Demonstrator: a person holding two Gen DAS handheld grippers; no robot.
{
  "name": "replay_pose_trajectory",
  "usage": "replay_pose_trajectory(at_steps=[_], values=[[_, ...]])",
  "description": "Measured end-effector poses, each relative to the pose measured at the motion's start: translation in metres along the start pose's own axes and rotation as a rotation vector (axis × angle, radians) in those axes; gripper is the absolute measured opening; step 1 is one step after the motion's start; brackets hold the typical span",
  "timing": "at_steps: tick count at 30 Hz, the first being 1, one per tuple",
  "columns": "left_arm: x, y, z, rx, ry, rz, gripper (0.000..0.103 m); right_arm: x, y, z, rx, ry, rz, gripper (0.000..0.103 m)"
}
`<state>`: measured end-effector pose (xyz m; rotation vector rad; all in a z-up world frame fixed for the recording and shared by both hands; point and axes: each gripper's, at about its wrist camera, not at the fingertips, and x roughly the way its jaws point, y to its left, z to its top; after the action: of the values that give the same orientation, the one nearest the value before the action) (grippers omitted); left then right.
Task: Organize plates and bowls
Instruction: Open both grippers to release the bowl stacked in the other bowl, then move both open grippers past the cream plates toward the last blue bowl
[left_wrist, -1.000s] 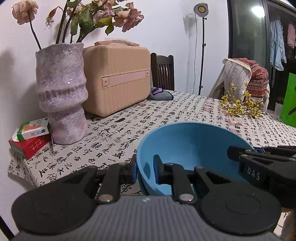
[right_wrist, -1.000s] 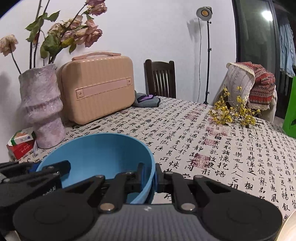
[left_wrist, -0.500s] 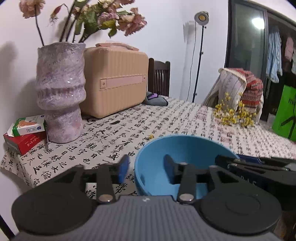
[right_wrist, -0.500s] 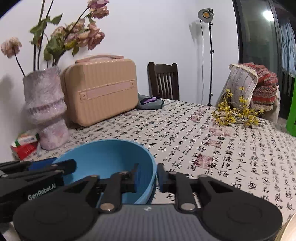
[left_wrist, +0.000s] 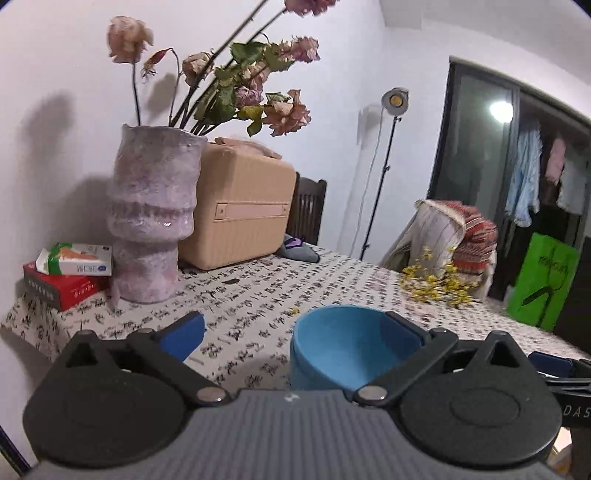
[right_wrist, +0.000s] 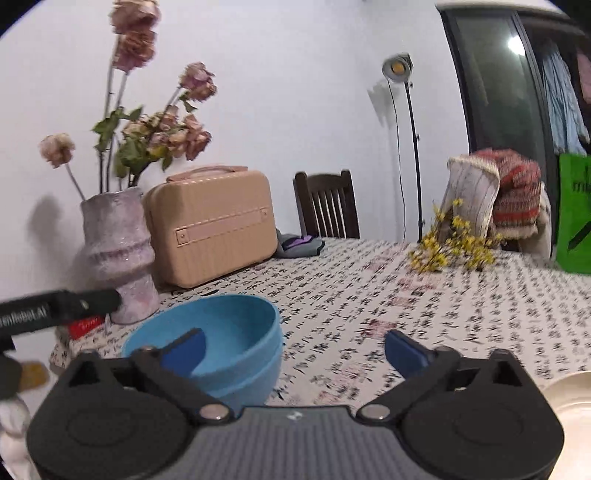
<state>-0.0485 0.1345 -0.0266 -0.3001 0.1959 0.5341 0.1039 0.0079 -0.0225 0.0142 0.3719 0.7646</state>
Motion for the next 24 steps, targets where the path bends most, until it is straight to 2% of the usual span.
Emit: replay_pose_trajectory(at_steps=[5, 10, 15, 18, 24], values=[[-0.028, 0.011, -0.027, 0.015, -0.02, -0.011, 0.103, -0.039, -0.012, -0.019, -0.051, -0.037, -0.037, 0.103], [-0.039, 0.025, -0.049, 0.018, 0.0, 0.043, 0.103, -0.067, -0.031, -0.039, -0.046, -0.05, -0.102, 0.103], [-0.045, 0.034, -0.059, -0.025, 0.006, 0.066, 0.103, -0.084, -0.048, -0.057, 0.003, -0.037, -0.134, 0.103], [-0.047, 0.03, -0.06, -0.001, -0.01, 0.091, 0.103, -0.087, -0.049, -0.067, 0.012, -0.017, -0.154, 0.103], [-0.05, 0.025, -0.061, 0.022, -0.013, 0.089, 0.103, -0.091, -0.051, -0.076, 0.023, -0.014, -0.157, 0.103]])
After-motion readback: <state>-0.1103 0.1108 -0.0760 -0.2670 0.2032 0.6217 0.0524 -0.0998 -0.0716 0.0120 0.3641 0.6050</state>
